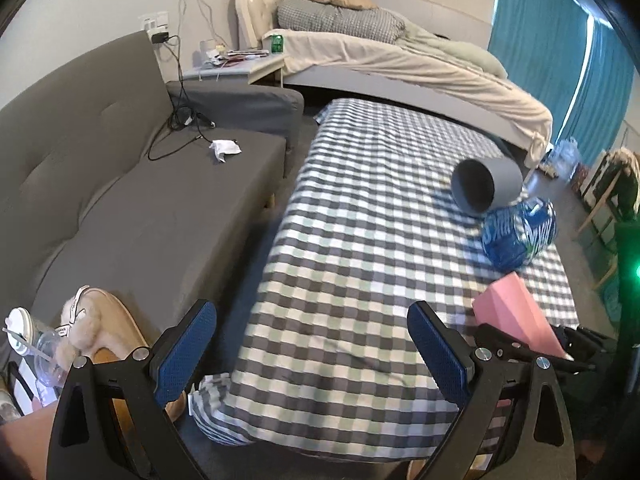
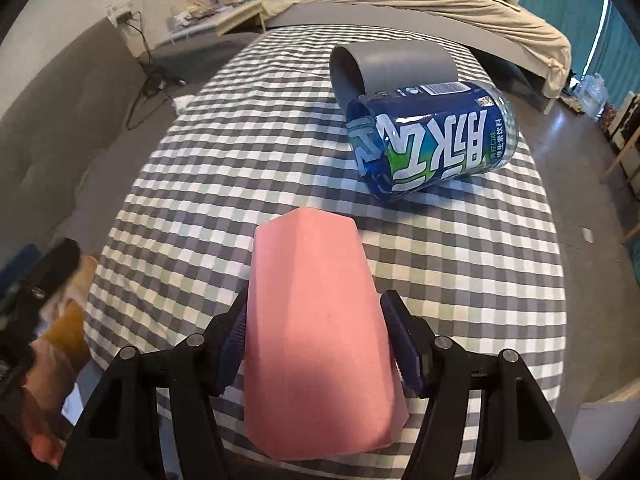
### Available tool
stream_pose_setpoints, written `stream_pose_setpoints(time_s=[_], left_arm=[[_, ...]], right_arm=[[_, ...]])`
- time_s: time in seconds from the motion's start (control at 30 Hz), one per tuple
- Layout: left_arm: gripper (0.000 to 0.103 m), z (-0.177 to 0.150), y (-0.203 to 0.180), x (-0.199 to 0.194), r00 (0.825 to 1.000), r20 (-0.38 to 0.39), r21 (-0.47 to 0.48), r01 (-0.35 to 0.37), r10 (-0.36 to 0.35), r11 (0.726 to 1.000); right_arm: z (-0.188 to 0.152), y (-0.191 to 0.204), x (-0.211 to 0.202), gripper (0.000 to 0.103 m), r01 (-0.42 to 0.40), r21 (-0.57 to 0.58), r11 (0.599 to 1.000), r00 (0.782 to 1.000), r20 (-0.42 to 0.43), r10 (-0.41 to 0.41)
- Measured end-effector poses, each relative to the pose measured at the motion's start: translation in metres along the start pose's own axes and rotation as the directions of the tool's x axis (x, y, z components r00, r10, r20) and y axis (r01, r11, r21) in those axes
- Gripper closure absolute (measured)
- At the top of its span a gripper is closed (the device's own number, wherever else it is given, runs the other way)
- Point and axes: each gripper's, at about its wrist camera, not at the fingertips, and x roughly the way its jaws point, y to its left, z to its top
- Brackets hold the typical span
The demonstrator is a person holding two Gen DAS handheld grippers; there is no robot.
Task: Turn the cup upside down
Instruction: 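Lift the pink cup with the right gripper and carry it toward the left gripper, then grasp the pink cup with the left gripper while the right gripper releases it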
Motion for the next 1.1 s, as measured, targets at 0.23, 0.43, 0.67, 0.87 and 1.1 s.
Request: stream_pose_setpoints(time_s=[0.23,0.43,0.67,0.87,1.1], left_arm=[[0.004,-0.002,-0.036,-0.009,1.000,-0.003,0.074,-0.011,0.011,0.997],[0.004,0.004,-0.081,-0.023,0.999,-0.010,0.148,0.035,-0.034,0.988],[0.004,0.011,-0.119,-0.005,0.979,-0.172,0.086,0.128,-0.111,0.988],[0.004,0.011,-0.132,0.021,0.958,-0.243,0.020,0.164,-0.154,0.986],[0.006,0.009,-0.151,0.051,0.924,-0.324,0.042,0.227,-0.201,0.973]], right_arm=[[-0.005,-0.028,-0.037,0.026,-0.073,-0.029,0.997,0.993,0.097,0.075],[-0.011,-0.073,-0.093,0.020,-0.109,-0.044,0.993,0.959,0.259,0.117],[-0.016,-0.117,-0.103,0.020,-0.024,-0.050,0.998,0.967,0.252,0.036],[-0.017,-0.131,-0.100,0.020,-0.031,-0.054,0.998,0.969,0.242,0.044],[-0.011,-0.142,-0.088,0.020,-0.032,-0.022,0.999,0.976,0.215,0.036]])
